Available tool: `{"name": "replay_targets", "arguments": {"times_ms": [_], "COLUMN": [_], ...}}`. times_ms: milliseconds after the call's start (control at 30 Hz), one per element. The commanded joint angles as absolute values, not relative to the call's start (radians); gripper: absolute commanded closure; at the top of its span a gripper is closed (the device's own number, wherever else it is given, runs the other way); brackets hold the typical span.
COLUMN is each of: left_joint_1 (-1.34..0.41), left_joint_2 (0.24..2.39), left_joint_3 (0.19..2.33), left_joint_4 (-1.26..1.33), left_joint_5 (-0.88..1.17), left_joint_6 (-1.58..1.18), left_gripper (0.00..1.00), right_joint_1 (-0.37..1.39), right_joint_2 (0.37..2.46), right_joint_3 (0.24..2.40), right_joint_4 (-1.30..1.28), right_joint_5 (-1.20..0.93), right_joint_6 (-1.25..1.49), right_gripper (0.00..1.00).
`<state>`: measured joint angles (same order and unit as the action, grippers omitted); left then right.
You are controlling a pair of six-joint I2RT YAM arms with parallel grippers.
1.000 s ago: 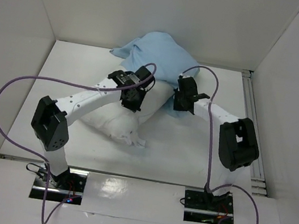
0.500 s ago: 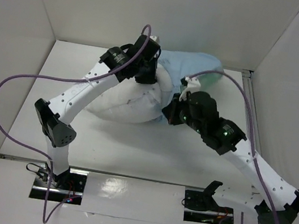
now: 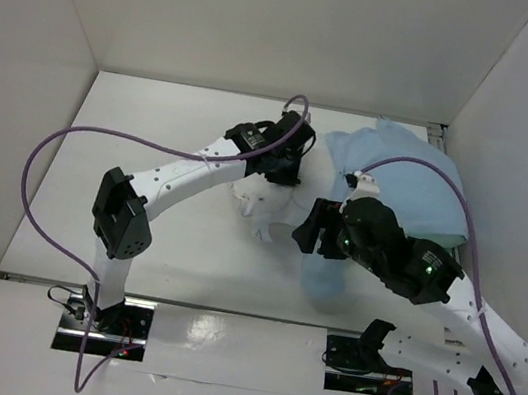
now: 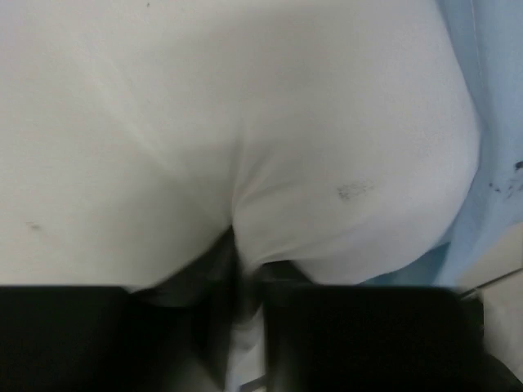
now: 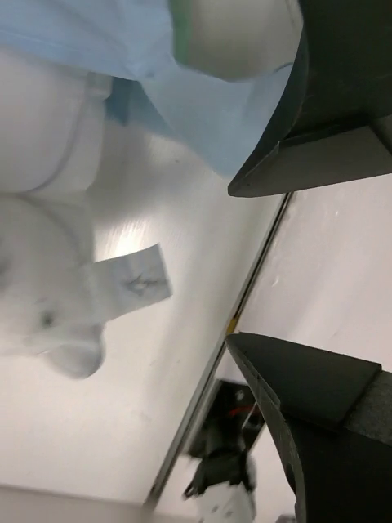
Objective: Put the pillow into the pillowcase
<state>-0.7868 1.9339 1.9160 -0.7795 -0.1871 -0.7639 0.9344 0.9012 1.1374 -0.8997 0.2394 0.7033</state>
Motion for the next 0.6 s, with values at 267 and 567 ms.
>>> {"name": "replay_targets", "arguments": {"times_ms": [267, 567], "left_joint_1": [-0.709, -0.505], "left_joint_2": [1.69, 1.946], "left_joint_3": [1.815, 1.898], "left_joint_4": [-0.732, -0.629], "left_joint_5": [-0.25, -0.094], "left_joint_6": [-0.548, -0.499], "left_gripper": [0.17, 0.14], "right_joint_1": [0.899, 0.625], "right_joint_2": [1.1, 1.172], "right_joint_3": [1.356, 1.244], "right_joint_4": [-1.074, -0.87], "right_joint_5": [0.59, 0.426], "right_joint_6": [0.917, 0.859], "right_gripper": [0.2, 0.2]}}
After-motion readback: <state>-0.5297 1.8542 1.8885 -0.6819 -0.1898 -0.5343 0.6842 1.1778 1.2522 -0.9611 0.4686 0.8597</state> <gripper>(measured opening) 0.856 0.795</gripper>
